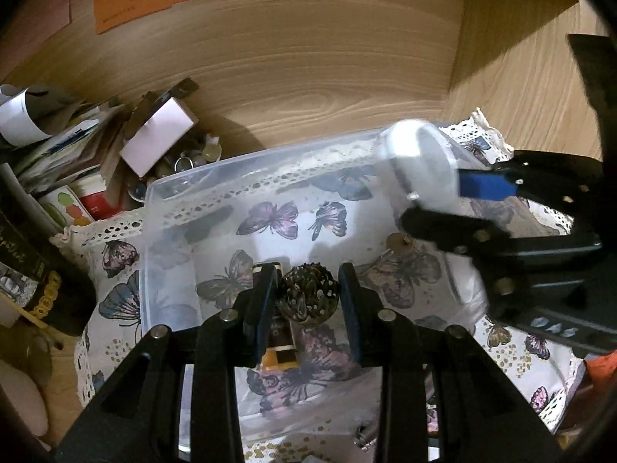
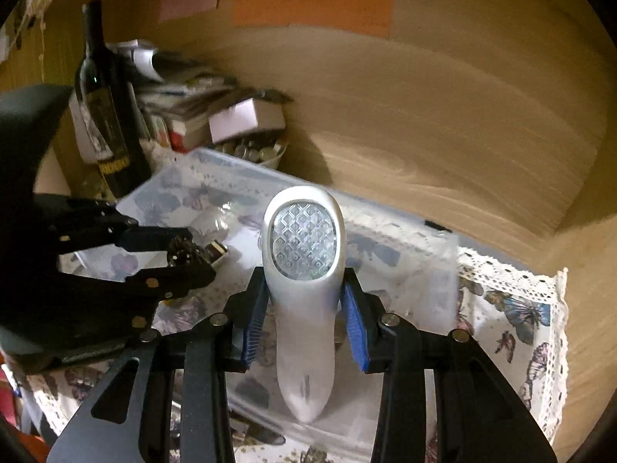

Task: Organize rigid objects
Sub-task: 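Lower the spiky ball and white device into the box and open both tools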

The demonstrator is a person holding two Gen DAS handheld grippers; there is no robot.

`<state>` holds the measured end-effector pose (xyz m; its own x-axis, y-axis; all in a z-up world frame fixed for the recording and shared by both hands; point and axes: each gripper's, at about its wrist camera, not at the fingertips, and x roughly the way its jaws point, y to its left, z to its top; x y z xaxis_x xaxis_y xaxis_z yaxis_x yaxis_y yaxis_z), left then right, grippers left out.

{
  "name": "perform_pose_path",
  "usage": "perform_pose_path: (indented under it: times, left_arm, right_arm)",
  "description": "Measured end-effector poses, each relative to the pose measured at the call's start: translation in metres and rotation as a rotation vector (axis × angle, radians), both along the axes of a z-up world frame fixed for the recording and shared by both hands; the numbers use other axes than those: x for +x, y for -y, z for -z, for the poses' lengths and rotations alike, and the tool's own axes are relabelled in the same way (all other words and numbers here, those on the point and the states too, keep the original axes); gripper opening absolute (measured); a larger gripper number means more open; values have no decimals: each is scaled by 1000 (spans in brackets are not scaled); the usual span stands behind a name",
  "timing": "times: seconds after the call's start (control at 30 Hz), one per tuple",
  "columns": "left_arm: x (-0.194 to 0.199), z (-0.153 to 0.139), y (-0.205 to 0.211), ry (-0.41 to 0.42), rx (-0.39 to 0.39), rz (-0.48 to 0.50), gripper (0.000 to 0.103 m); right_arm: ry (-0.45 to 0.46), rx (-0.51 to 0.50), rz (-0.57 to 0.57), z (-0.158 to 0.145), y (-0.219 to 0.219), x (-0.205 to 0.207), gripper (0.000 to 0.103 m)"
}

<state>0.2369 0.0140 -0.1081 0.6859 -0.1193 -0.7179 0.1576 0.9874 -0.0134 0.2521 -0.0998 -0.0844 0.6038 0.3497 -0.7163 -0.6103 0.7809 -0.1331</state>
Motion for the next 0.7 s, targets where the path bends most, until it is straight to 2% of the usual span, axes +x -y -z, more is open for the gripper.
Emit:
perform_pose_path:
  times: [0.23,0.37,0.5,0.53,0.7]
  left_arm:
    - [4,1,-3,-22,-22,-3,33]
    - [1,-2,-2,-15,-3,-19,35]
    - [-11,-15,-2,26,-2,-22,54]
    - [-15,-20,-1,42,5,-26,63]
    - [-40,-43,-4,117,12,-45,81]
  right_arm:
    - [-73,-28,26,15,-11,13,35]
    - [-103,-15,44,17,-10,15,37]
    - [-53,0,49,4,-5,0,44]
    - [-38,15,44,-2,-2,-6,48]
    - [27,101,61,-28,13,-29,67]
